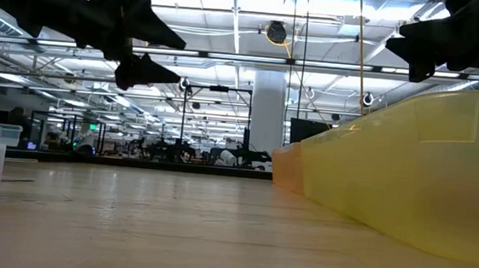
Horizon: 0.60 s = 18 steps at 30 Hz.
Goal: Pick & Place Office items
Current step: Put the purple charger adapter into the yellow bin
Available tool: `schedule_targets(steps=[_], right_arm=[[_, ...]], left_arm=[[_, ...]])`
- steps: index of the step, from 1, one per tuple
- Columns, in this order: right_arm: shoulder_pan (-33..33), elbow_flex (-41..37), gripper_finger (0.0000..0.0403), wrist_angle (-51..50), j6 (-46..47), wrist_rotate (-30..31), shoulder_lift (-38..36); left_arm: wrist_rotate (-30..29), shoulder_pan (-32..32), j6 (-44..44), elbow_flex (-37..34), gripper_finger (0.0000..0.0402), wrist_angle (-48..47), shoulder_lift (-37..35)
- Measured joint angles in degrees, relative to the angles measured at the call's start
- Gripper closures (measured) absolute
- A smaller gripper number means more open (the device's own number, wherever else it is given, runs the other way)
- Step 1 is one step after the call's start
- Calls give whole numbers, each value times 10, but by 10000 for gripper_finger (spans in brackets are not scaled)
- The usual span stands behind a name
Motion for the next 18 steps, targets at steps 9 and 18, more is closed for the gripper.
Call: schedule_targets(steps=[9,18], right_arm=[[0,0,245,0,-3,1,0],[0,0,244,0,-9,1,0]], left_arm=[[-8,-149,13,43,50,-40,5],[-140,-320,-113,282,50,-424,142]])
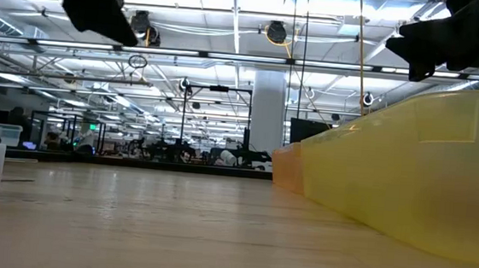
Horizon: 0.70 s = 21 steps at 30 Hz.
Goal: Pick & Place Office items
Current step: Put the purple charger adapter into the yellow bin
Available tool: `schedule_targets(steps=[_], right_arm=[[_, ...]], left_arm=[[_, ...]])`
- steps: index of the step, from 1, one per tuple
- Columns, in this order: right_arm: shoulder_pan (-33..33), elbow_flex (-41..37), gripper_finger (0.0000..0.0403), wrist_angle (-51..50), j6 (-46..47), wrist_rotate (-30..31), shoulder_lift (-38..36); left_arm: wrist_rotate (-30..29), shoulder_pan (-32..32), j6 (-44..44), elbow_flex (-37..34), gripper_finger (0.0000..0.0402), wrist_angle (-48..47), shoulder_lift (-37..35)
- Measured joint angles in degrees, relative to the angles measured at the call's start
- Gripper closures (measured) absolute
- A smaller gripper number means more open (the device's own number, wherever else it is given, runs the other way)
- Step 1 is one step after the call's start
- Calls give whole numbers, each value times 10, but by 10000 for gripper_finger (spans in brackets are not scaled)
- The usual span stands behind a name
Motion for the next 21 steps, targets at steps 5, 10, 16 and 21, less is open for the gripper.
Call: schedule_targets(steps=[5,10,16,21], right_arm=[[0,0,244,9,0,0,0],[0,0,247,23,0,0,0],[0,0,247,26,6,-2,0],[0,0,248,26,11,-2,0]], left_arm=[[38,-36,-136,129,50,-200,122],[113,-48,-271,203,50,-340,225],[159,-48,-324,208,50,-350,294],[172,-40,-344,208,50,-339,327]])
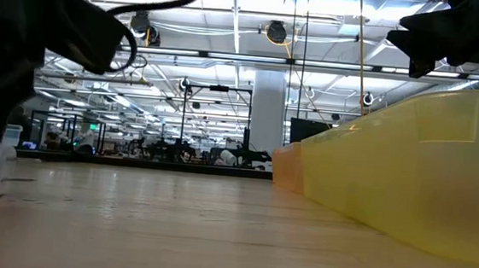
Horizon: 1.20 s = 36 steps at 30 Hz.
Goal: Pick & Place Office items
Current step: Put the purple charger adapter into the yellow bin
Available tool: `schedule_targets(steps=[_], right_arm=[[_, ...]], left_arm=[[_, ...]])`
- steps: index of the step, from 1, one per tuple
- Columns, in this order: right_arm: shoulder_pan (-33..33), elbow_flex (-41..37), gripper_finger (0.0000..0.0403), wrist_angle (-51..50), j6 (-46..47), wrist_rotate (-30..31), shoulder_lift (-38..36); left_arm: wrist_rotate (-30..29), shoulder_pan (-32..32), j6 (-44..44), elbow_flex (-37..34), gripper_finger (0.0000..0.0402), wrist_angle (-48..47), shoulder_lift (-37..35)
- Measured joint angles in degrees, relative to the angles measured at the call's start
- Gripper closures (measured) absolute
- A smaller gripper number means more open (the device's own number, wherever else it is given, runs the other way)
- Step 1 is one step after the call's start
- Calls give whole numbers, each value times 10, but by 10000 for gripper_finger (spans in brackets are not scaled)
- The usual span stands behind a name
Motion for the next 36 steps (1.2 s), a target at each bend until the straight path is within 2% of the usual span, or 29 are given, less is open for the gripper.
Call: schedule_targets(steps=[5,16,22,27,33,36], right_arm=[[0,0,248,0,0,0,0],[0,0,248,0,0,0,2],[0,0,248,-1,0,0,2],[0,0,248,-1,1,0,2],[0,0,248,0,15,0,8],[0,0,248,1,15,0,15]], left_arm=[[4,6,-8,0,50,10,9],[28,6,37,0,60,28,9],[27,6,42,0,137,28,9],[-5,7,43,0,203,34,9],[-21,17,124,0,263,56,8],[-31,30,165,0,267,83,4]])
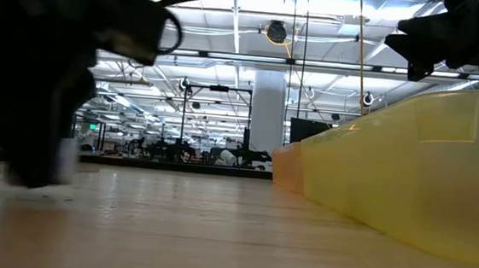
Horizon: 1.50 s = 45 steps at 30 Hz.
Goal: Pick & Place Office items
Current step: Put the purple charger adapter into the yellow bin
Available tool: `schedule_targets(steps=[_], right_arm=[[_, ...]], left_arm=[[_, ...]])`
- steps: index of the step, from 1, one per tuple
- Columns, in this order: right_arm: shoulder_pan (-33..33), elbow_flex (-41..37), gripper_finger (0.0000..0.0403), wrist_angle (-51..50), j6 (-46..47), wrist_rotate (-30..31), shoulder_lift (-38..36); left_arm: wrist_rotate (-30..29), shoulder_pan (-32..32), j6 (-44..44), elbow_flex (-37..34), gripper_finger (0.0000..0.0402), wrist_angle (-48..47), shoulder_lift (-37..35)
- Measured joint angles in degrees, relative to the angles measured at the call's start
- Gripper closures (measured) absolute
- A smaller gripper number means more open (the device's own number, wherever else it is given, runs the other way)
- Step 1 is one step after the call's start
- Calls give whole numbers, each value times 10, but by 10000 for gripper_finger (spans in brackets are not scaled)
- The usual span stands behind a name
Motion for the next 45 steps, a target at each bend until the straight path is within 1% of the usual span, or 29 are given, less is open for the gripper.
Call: schedule_targets(steps=[4,10,14,18,23,25,28,30,35,38,43,45], right_arm=[[0,0,248,20,0,0,15],[1,0,248,78,0,-1,55],[1,0,248,92,0,0,85],[1,0,248,113,0,0,118],[1,0,248,154,-2,-1,165],[1,0,248,170,-2,-2,185],[1,0,248,196,-2,-2,212],[1,0,248,212,-6,-2,229],[1,0,248,245,-15,-2,254],[1,1,248,258,-15,-2,264],[1,1,247,275,-15,-1,280],[1,1,241,301,-15,-1,292]], left_arm=[[-17,20,63,0,267,37,-13],[-105,51,185,0,264,101,-53],[-152,72,284,0,264,177,-87],[-164,93,386,0,266,268,-110],[-166,118,496,0,259,371,-111],[-166,130,526,0,258,407,-111],[-163,151,536,0,263,432,-111],[-148,165,535,0,266,445,-110],[-56,191,509,0,257,500,-102],[-24,195,512,0,259,523,-90],[-25,196,528,0,266,521,-89],[-30,197,528,0,266,521,-89]])
